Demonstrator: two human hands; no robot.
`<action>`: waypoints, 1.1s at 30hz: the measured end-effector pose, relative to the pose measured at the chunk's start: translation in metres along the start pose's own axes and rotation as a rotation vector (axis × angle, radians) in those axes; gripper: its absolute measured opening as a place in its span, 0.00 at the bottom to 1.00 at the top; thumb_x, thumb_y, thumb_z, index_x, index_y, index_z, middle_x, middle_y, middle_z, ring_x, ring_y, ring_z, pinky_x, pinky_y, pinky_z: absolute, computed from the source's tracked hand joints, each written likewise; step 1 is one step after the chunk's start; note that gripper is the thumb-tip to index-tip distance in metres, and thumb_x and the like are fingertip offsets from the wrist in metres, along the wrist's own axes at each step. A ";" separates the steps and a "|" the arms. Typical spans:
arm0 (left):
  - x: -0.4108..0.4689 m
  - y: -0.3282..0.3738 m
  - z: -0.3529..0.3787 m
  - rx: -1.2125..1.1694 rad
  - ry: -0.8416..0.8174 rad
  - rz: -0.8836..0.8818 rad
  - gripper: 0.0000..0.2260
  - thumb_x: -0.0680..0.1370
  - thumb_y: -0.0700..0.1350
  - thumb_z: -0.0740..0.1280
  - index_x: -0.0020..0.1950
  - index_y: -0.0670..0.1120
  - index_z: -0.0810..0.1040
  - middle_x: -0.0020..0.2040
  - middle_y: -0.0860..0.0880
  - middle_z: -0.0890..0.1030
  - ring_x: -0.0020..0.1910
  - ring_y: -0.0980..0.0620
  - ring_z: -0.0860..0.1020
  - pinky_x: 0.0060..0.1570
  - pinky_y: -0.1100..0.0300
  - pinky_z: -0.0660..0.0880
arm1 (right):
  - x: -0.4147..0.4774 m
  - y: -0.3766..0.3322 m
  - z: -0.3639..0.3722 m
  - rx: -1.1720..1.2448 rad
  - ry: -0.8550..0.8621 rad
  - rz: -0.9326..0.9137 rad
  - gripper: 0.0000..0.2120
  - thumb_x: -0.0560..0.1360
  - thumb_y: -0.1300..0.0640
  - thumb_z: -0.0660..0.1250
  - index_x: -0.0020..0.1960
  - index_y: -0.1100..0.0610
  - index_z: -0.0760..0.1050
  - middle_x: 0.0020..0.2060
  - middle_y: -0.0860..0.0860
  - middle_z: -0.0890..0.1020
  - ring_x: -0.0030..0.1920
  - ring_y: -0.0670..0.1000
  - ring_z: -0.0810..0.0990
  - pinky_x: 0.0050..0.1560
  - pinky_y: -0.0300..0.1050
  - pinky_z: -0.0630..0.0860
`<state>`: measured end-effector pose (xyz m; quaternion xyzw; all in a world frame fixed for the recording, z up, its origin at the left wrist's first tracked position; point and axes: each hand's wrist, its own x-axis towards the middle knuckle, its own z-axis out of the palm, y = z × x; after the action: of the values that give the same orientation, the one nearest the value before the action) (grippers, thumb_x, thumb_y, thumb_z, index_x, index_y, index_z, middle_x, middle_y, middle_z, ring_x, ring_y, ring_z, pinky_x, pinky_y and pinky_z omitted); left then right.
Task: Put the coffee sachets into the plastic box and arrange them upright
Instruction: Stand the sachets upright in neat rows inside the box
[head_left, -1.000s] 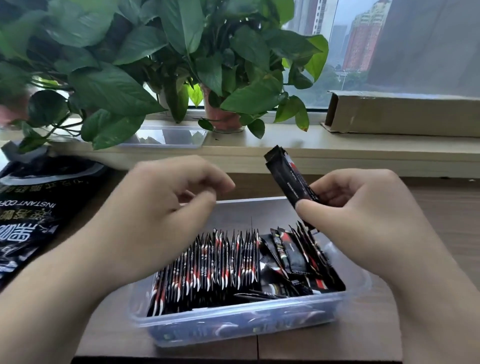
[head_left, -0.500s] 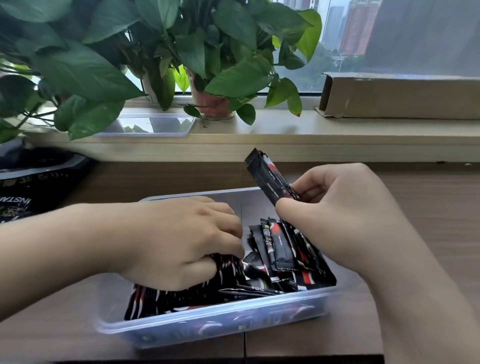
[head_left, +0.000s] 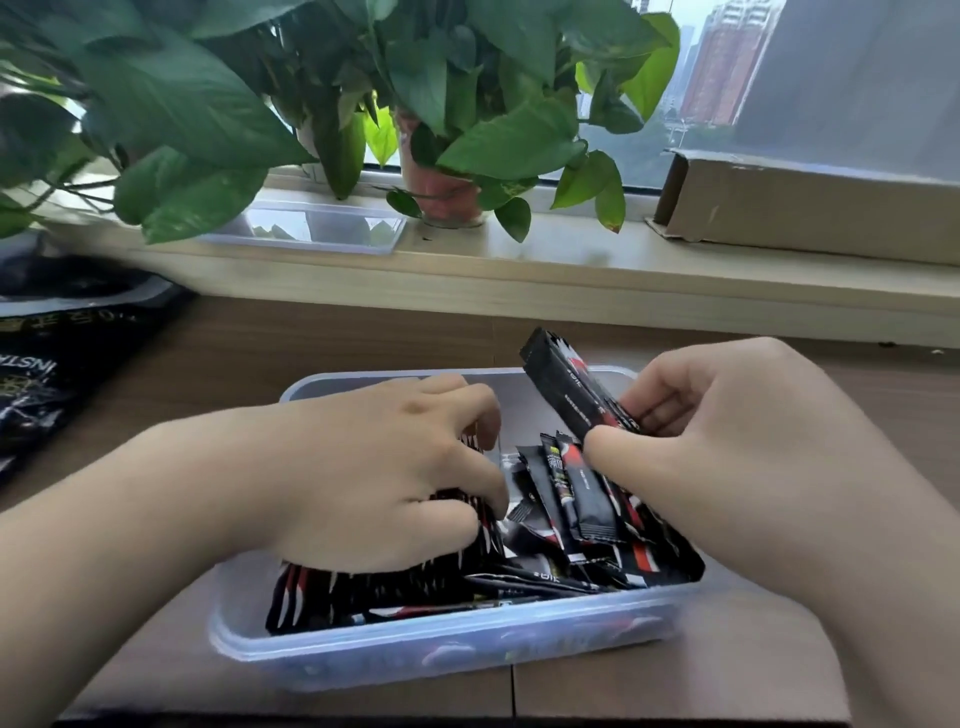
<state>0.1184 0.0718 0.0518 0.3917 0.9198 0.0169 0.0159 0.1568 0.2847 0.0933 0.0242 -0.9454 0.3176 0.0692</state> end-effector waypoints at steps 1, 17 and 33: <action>0.000 0.000 0.000 -0.006 0.004 -0.001 0.24 0.70 0.59 0.46 0.62 0.67 0.71 0.59 0.60 0.63 0.59 0.63 0.59 0.51 0.76 0.59 | -0.002 -0.003 0.000 -0.037 -0.030 0.001 0.09 0.61 0.48 0.74 0.35 0.54 0.82 0.28 0.49 0.83 0.27 0.49 0.81 0.27 0.43 0.79; 0.004 -0.004 0.005 -0.056 0.043 0.021 0.27 0.69 0.59 0.45 0.57 0.60 0.79 0.53 0.59 0.65 0.54 0.60 0.61 0.53 0.67 0.62 | 0.014 -0.023 0.038 -0.433 -0.363 -0.128 0.17 0.66 0.48 0.72 0.29 0.56 0.68 0.23 0.50 0.69 0.25 0.50 0.69 0.23 0.39 0.64; -0.004 -0.001 -0.003 -0.136 0.098 -0.008 0.27 0.68 0.59 0.53 0.66 0.62 0.74 0.55 0.62 0.74 0.56 0.66 0.69 0.55 0.70 0.67 | 0.026 -0.012 0.030 -0.287 -0.504 -0.144 0.13 0.70 0.50 0.76 0.49 0.58 0.82 0.33 0.53 0.87 0.20 0.43 0.74 0.16 0.33 0.66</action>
<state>0.1200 0.0683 0.0551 0.3845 0.9178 0.0984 -0.0026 0.1284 0.2570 0.0804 0.1591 -0.9639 0.1589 -0.1424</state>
